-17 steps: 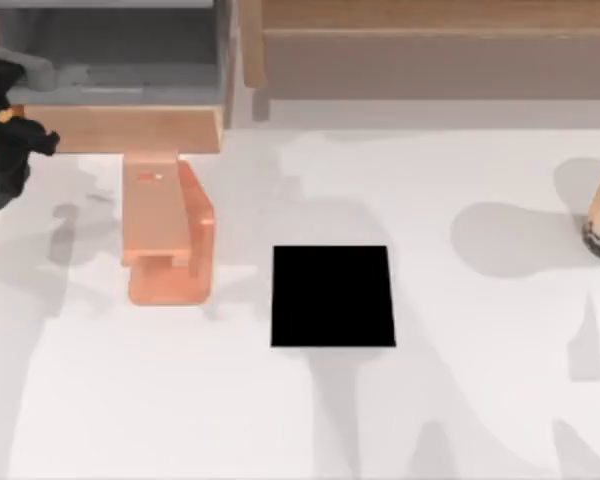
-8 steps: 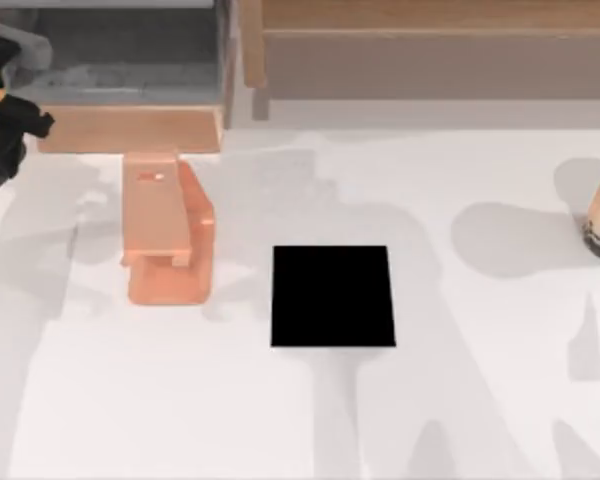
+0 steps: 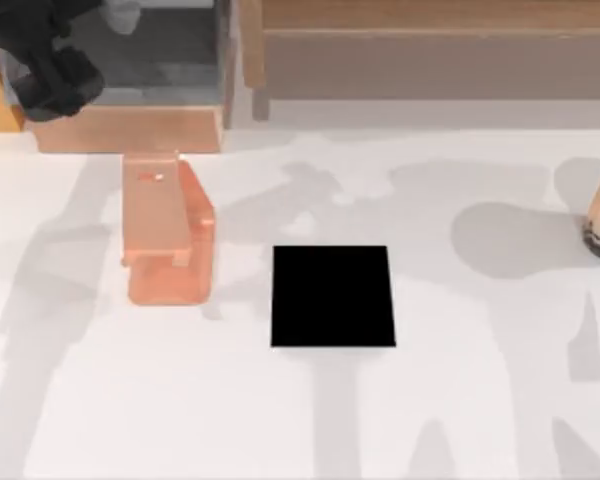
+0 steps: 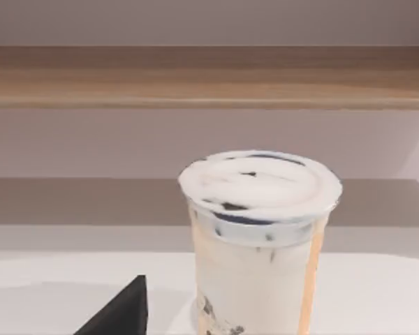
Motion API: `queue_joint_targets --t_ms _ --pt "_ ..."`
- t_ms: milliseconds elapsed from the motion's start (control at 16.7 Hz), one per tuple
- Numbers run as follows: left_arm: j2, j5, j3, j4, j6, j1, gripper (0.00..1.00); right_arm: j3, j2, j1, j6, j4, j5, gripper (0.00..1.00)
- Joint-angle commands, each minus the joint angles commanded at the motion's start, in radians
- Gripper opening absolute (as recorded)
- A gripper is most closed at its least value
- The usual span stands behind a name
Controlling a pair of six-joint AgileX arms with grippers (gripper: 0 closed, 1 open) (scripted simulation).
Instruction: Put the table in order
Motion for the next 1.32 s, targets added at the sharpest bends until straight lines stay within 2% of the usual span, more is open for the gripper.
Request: queue_joint_targets --t_ms 360,840,1080,1320 --pt "-0.004 0.011 0.039 0.024 0.548 -0.232 0.0 0.0 0.0 0.0 0.0 0.0 0.0 1.0" --pt "0.169 0.003 -0.014 0.093 1.238 -0.473 0.0 0.0 0.0 0.0 0.0 0.0 0.0 1.0" --pt "0.263 -0.005 -0.05 0.126 1.464 -0.537 0.0 0.0 0.0 0.0 0.0 0.0 0.0 1.0" --pt "0.306 -0.009 -0.067 0.14 1.554 -0.56 0.0 0.0 0.0 0.0 0.0 0.0 0.0 1.0"
